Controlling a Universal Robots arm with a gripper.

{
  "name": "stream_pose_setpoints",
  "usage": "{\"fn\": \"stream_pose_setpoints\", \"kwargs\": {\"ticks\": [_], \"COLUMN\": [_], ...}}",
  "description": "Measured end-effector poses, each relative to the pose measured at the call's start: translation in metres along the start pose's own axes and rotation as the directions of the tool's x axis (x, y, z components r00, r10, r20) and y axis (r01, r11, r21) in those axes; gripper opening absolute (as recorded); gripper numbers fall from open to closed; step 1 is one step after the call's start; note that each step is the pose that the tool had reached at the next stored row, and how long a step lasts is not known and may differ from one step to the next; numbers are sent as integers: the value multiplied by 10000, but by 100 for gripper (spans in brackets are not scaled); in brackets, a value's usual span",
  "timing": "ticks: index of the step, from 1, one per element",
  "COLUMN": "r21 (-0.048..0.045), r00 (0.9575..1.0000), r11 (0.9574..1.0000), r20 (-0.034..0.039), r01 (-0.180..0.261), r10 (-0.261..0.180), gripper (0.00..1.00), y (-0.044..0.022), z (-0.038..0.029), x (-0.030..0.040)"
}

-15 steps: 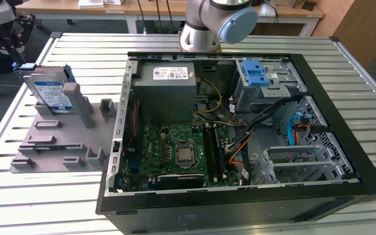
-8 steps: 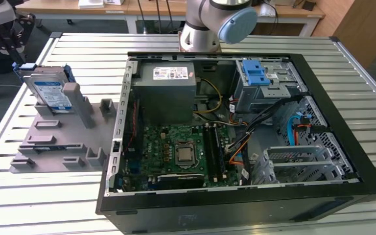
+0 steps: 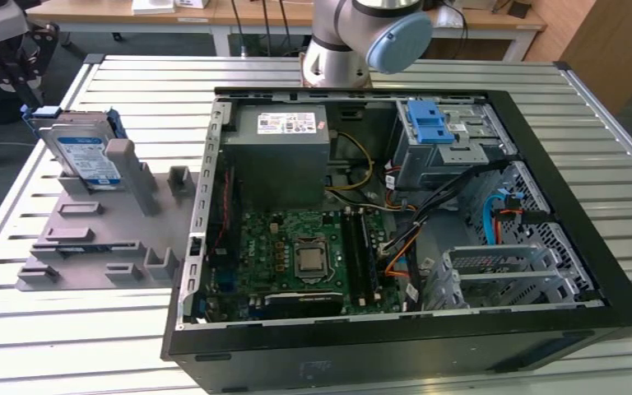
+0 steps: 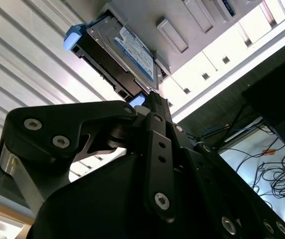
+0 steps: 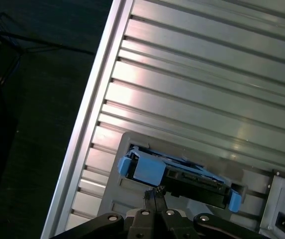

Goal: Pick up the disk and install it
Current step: 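Pick up the disk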

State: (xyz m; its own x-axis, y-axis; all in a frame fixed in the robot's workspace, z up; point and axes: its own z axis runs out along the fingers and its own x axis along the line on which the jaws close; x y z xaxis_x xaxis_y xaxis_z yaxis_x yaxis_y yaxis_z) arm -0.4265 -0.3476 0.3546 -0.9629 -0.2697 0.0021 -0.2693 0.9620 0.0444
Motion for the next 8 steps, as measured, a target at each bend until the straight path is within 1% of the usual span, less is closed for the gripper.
{"fn": "stream_pose_setpoints", "kwargs": {"ticks": [8], "r21": [0], "r00": [9998], "r11": [9998], "r20": [-9], "r01": [212], "r10": [-212], "gripper": [11], "y": [0], "z": [0], "x": [0]}}
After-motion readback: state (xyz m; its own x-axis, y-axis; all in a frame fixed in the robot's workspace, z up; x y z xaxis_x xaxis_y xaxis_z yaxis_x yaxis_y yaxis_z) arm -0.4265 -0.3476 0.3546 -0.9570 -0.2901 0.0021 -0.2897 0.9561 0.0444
